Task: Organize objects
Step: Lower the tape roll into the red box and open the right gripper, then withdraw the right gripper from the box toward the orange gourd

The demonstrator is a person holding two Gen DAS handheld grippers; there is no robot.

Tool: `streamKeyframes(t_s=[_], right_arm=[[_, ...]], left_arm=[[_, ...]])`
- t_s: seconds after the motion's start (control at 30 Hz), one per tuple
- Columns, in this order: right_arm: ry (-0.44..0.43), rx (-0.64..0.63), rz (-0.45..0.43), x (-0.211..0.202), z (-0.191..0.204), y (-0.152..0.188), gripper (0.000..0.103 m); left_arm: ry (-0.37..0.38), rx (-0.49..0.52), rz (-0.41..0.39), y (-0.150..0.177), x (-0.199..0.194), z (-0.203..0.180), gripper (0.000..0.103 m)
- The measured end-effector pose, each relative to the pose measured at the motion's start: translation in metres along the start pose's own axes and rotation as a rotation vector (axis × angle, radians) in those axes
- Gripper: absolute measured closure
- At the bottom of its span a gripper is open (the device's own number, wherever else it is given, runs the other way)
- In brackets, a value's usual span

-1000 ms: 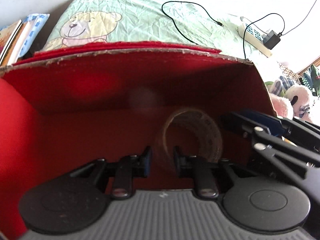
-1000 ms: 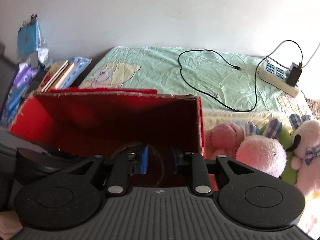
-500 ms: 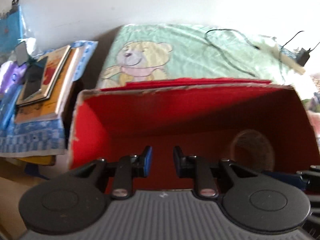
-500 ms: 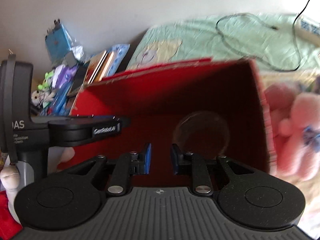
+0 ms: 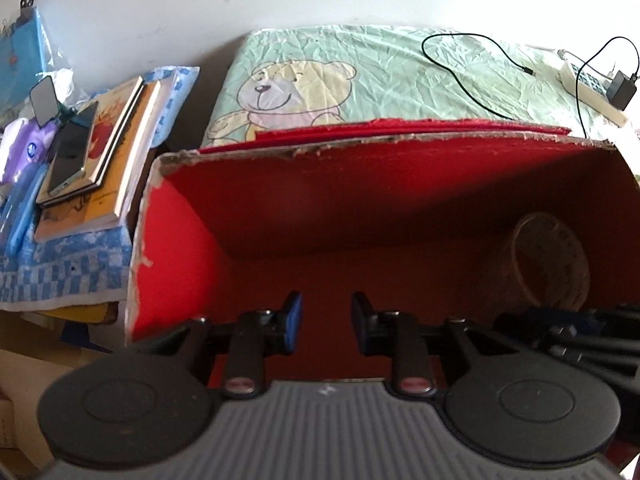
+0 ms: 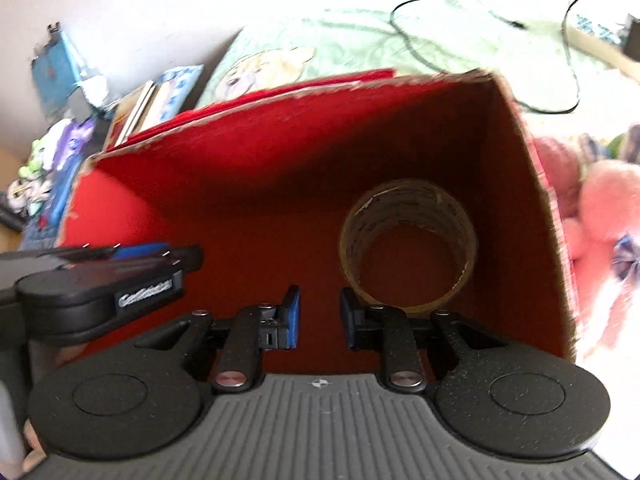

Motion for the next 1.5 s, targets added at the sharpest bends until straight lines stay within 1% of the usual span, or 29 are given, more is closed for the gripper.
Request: streamKeyframes(t_s=[0.07, 0.2, 0.27, 0.37, 0.47, 0.57, 0.63, 0.7, 0.73, 0.8, 0.9, 0.97, 1.03, 1.1, 1.2, 1.33, 1.37, 1.43, 1.5], right_arm=[[0.006, 0.009, -0.016, 0.000, -0.003, -0.002, 0.079], [0.044, 0.015, -0.071, -0.006, -0.009, -0.003, 0.085], [0.050, 0.017, -0.083, -0.007, -0.009, -0.002, 0.085], [0.041, -0.014, -0.106, -0.011, -0.007, 0.000, 0.083], [0.016, -0.009, -0.125, -0.022, -0.010, 0.004, 0.080], [0.004, -0.029, -0.149, -0.032, -0.009, 0.009, 0.080], [0.004, -0.057, -0.183, -0.041, -0.006, 0.011, 0.074], [0.004, -0.071, -0.219, -0.050, -0.007, 0.011, 0.056], [0.000, -0.073, -0.236, -0.054, -0.007, 0.011, 0.054], [-0.008, -0.083, -0.260, -0.063, -0.006, 0.012, 0.054], [-0.008, -0.112, -0.269, -0.072, -0.006, 0.013, 0.054], [-0.008, -0.125, -0.265, -0.078, -0.006, 0.016, 0.054], [-0.016, -0.134, -0.262, -0.084, -0.006, 0.020, 0.054], [-0.029, -0.142, -0.269, -0.094, -0.007, 0.024, 0.054], [-0.040, -0.161, -0.277, -0.108, -0.009, 0.032, 0.054], [-0.071, -0.171, -0.269, -0.123, -0.012, 0.040, 0.054], [-0.080, -0.174, -0.270, -0.127, -0.013, 0.043, 0.054], [-0.078, -0.182, -0.275, -0.134, -0.016, 0.047, 0.054], [-0.085, -0.186, -0.275, -0.139, -0.018, 0.051, 0.054]], left_arm=[[-0.007, 0.005, -0.001, 0.000, 0.000, -0.001, 0.073], [-0.013, 0.010, -0.011, 0.000, -0.001, -0.002, 0.073], [-0.020, 0.016, -0.023, 0.000, -0.002, -0.002, 0.073], [-0.032, 0.032, -0.043, 0.001, -0.004, -0.003, 0.073], [-0.048, 0.026, -0.051, 0.000, -0.006, -0.002, 0.073], [-0.101, 0.018, -0.075, 0.001, -0.013, 0.001, 0.073], [-0.114, 0.018, -0.082, 0.003, -0.018, 0.001, 0.072], [-0.119, 0.018, -0.084, 0.005, -0.024, 0.002, 0.066], [-0.124, 0.016, -0.086, 0.006, -0.028, 0.002, 0.063], [-0.134, 0.007, -0.091, 0.009, -0.036, 0.002, 0.059], [-0.148, -0.008, -0.105, 0.015, -0.053, 0.002, 0.054], [-0.168, -0.023, -0.114, 0.019, -0.065, 0.001, 0.043], [-0.188, -0.038, -0.122, 0.023, -0.076, 0.001, 0.036], [-0.194, -0.053, -0.130, 0.027, -0.089, 0.000, 0.036], [-0.196, -0.075, -0.141, 0.036, -0.108, -0.003, 0.030], [-0.240, -0.088, -0.160, 0.048, -0.131, -0.011, 0.024], [-0.251, -0.093, -0.167, 0.051, -0.138, -0.013, 0.020], [-0.261, -0.104, -0.178, 0.056, -0.147, -0.015, 0.016], [-0.261, -0.117, -0.184, 0.063, -0.156, -0.017, 0.016]])
Point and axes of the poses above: each gripper's, at about its wrist camera, not at the fingertips, and x roughly the way its jaws point, z to its left, y to its underside, the point moved 5 cm from there along x, roughly the way its jaws point, and after that the axes turned 14 degrees about -y, right-handed, at the moved point
